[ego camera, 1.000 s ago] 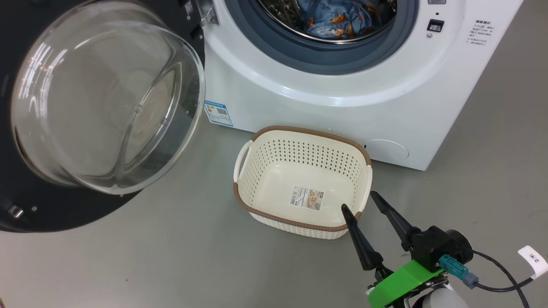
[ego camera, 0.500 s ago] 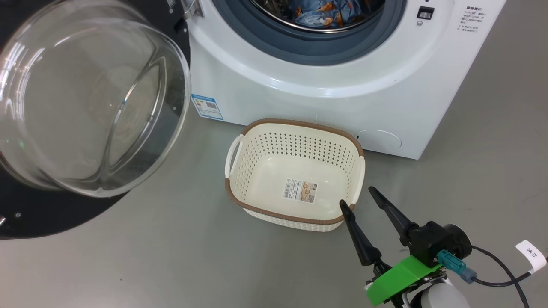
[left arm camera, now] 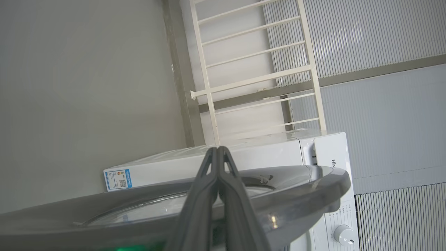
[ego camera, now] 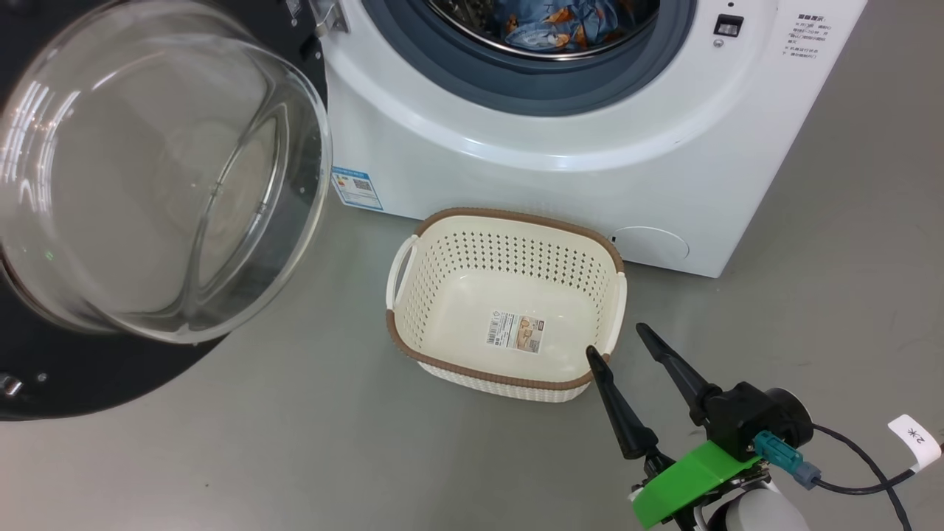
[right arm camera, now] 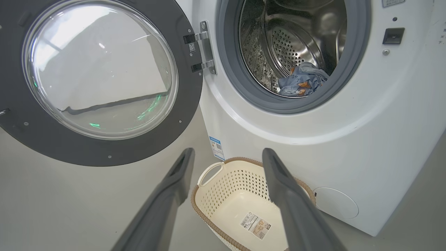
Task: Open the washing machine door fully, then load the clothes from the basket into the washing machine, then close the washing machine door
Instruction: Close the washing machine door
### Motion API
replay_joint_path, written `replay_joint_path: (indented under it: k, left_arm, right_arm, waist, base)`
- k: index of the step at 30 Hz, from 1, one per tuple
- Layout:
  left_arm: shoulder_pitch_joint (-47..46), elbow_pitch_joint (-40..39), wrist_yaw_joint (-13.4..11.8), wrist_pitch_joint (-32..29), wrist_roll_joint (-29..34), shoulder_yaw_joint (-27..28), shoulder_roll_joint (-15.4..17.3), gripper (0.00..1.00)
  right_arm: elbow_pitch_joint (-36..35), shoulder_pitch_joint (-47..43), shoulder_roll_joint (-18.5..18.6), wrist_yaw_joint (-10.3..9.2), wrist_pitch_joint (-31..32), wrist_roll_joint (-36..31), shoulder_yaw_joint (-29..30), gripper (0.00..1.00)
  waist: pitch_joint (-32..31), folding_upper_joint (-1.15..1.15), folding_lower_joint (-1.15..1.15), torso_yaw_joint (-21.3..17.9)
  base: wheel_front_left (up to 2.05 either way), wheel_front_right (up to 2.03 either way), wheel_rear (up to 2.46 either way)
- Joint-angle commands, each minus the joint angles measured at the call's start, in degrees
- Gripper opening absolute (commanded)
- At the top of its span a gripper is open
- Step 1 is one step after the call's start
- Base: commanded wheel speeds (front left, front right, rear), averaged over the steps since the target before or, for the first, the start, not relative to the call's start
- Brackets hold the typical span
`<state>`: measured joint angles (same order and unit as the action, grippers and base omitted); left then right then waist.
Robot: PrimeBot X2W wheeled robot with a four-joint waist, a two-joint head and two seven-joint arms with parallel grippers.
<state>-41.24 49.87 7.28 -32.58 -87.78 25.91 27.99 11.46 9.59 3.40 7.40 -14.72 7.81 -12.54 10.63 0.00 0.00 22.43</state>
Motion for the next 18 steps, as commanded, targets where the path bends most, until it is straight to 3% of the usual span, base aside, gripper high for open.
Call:
replay_joint_path:
  k: [1, 18]
  left_arm:
    - [0.7, -1.3, 0.2, -1.8, -0.5, 0.5, 3.0, 0.0]
    - [4.4, -6.4, 0.1, -17.7, -7.9, 1.4, 0.7, 0.0]
  right_arm:
    - [-1.2, 0.9, -0.5, 0.09, -0.3, 0.6, -1.5, 1.0]
    - [-0.2, 0.0, -0.5, 0.09, -0.3, 2.1, -1.8, 1.0]
  waist:
    - [-0.1, 0.0, 0.0, 0.1]
    - [-1.3, 0.0, 0.0, 0.4]
  base:
    - [0.0, 0.0, 0.0]
    - [0.0, 0.0, 0.0]
